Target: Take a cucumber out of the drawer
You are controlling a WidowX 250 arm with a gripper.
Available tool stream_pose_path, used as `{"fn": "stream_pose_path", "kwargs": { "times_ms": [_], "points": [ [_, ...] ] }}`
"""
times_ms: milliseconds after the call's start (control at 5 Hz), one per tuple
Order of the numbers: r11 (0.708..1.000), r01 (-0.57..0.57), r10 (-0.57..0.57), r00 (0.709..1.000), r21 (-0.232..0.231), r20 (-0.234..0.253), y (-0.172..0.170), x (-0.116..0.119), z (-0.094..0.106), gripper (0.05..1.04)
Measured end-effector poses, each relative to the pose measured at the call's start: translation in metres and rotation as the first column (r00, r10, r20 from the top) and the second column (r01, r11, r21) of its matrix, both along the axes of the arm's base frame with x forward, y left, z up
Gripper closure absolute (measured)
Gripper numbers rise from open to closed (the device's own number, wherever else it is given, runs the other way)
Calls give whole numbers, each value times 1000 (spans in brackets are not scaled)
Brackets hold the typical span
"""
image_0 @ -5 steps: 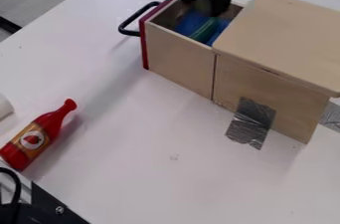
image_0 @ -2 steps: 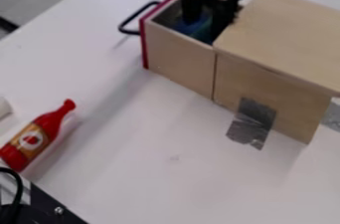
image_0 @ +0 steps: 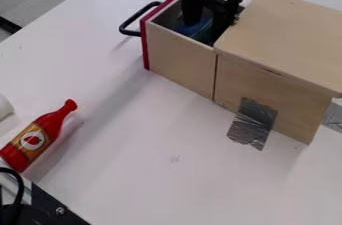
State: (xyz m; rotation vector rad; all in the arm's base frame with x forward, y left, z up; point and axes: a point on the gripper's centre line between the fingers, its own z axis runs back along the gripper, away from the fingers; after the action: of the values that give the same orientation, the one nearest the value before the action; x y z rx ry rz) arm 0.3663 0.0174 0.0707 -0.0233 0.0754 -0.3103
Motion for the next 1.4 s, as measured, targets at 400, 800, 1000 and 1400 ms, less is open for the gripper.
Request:
{"fn": "stream_pose_path", "kwargs": {
  "times_ms": [400,800,1000,1400],
  "points": [
    [999,-36,36,999,1,29,8,7,8,86],
    [998,-58,57,998,8,30,16,13,4,86],
    [998,-57,56,998,11,32,16,13,3,86],
    [998,-58,58,998,18,4,18,12,-9,86]
  ]
}}
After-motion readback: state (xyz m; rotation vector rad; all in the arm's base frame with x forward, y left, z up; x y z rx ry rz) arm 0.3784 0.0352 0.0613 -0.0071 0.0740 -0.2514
